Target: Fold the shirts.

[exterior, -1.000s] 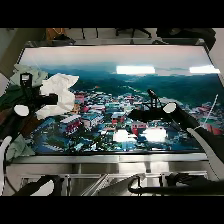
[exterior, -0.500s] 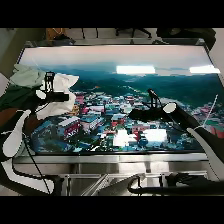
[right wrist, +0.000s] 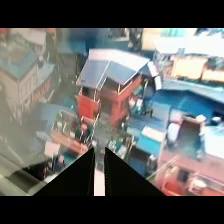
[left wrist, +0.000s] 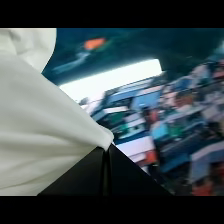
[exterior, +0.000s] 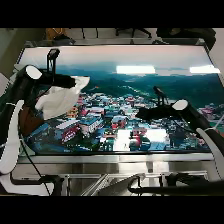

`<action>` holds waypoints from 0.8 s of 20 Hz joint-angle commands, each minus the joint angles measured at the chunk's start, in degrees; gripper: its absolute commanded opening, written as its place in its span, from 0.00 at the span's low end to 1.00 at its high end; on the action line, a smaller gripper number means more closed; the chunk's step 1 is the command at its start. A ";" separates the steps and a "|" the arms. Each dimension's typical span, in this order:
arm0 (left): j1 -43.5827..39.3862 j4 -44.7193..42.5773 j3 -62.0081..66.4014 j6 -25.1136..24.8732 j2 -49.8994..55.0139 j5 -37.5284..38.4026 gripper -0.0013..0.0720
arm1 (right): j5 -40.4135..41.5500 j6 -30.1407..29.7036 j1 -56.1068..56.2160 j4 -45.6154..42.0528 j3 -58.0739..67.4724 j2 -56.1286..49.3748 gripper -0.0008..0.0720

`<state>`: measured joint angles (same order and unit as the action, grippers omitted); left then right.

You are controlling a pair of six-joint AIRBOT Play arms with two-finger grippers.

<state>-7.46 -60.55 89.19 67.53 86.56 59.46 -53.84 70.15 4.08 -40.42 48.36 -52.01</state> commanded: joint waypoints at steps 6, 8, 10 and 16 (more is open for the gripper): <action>-25.07 3.08 -1.73 5.29 -8.15 3.21 0.02 | -10.56 -1.77 -21.03 -0.09 0.44 8.11 0.14; -27.56 3.21 -7.61 6.58 -8.15 -3.48 0.04 | -11.50 -3.19 -21.46 -0.55 0.39 7.82 0.42; -27.89 3.72 -11.43 7.54 -8.17 -7.65 0.67 | -12.04 -4.48 -21.49 -0.72 0.39 7.69 0.55; -14.51 3.58 -7.89 11.02 -8.24 15.50 0.91 | -14.45 -2.60 -24.20 -11.67 0.31 7.67 0.77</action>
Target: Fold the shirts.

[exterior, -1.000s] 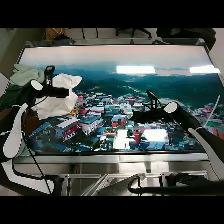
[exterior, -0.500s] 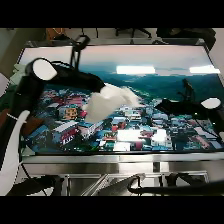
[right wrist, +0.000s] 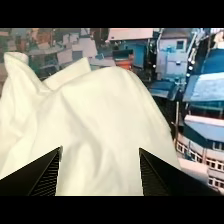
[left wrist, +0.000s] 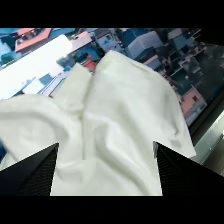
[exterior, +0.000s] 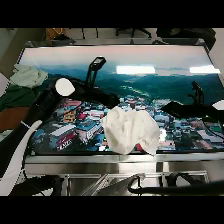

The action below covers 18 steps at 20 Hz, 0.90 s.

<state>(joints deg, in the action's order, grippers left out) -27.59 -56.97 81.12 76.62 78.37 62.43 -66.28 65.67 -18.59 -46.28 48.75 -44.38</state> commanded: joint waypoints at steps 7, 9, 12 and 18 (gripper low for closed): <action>9.79 4.74 -35.26 1.38 -7.08 -1.42 0.91 | -1.27 1.01 -1.53 -7.02 -7.96 -3.17 0.76; 7.58 14.29 -43.17 -3.21 -7.52 -8.20 0.91 | -1.27 -0.22 -1.14 -6.75 -8.87 -5.97 0.69; 1.51 25.35 -50.12 -8.79 -7.21 -14.19 0.91 | -1.11 -2.99 1.90 -4.55 -8.94 -10.14 0.69; -7.10 29.59 -54.07 -8.70 -7.21 -24.24 0.91 | -0.07 -6.75 8.50 0.92 -8.92 -15.82 0.68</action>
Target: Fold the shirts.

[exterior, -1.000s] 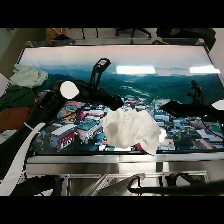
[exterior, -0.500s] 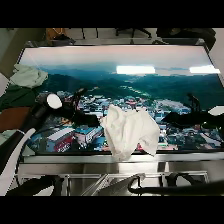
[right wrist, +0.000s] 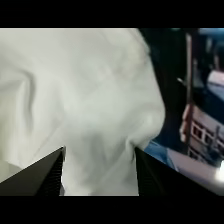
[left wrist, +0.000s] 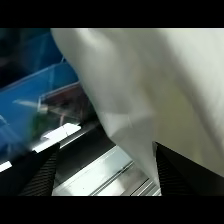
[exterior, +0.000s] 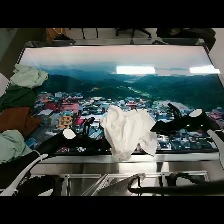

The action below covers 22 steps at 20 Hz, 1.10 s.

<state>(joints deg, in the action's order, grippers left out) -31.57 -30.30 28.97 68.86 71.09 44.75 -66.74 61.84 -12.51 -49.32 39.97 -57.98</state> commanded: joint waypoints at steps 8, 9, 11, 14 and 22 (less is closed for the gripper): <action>-2.75 4.37 5.20 -5.53 0.09 -13.62 0.03 | -2.60 -7.89 2.21 12.35 2.19 0.44 0.03; -1.86 4.37 6.08 -5.95 0.09 -12.52 0.03 | -2.80 -7.89 2.21 12.33 2.97 1.29 0.03; 0.42 4.35 7.13 -6.10 -0.04 -8.79 0.03 | -3.08 -7.76 2.19 12.39 4.33 3.30 0.03; 6.05 4.33 9.88 -6.95 -5.42 -0.02 0.02 | -6.01 -7.48 1.09 16.35 9.31 8.04 0.03; 31.45 -4.70 44.26 2.12 -31.61 20.13 0.02 | -6.03 -12.68 -15.63 35.69 42.12 23.45 0.03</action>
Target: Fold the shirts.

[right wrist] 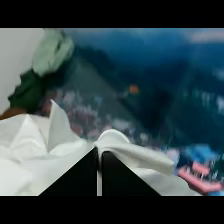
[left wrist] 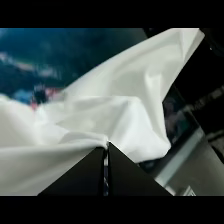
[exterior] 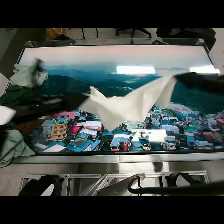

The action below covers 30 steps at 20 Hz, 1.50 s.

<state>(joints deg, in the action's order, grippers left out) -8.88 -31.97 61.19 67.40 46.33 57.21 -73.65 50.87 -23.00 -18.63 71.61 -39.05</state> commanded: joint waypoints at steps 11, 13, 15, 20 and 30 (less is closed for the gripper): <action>19.71 -2.89 13.70 3.61 -5.97 18.64 0.03 | 1.29 -6.78 -6.36 7.52 14.75 6.14 0.03; 15.28 -3.02 6.84 2.95 -1.44 18.49 0.03 | -0.85 -6.75 -5.49 8.63 9.94 2.25 0.03; 10.82 -3.13 0.31 -0.02 4.37 15.65 0.03 | -0.92 -7.87 -2.67 8.55 2.80 -2.51 0.03; 4.85 -10.14 -9.31 -2.69 22.60 0.79 0.03 | 3.78 -10.62 6.05 2.71 -13.62 -18.84 0.03; 14.01 -14.56 -2.27 2.19 35.52 21.49 0.95 | 4.42 -10.60 8.52 -1.40 -15.52 -32.33 0.03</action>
<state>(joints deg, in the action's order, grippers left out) 2.17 -42.74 58.74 66.24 80.93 69.30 -69.28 40.40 -14.76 -17.58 56.45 -70.00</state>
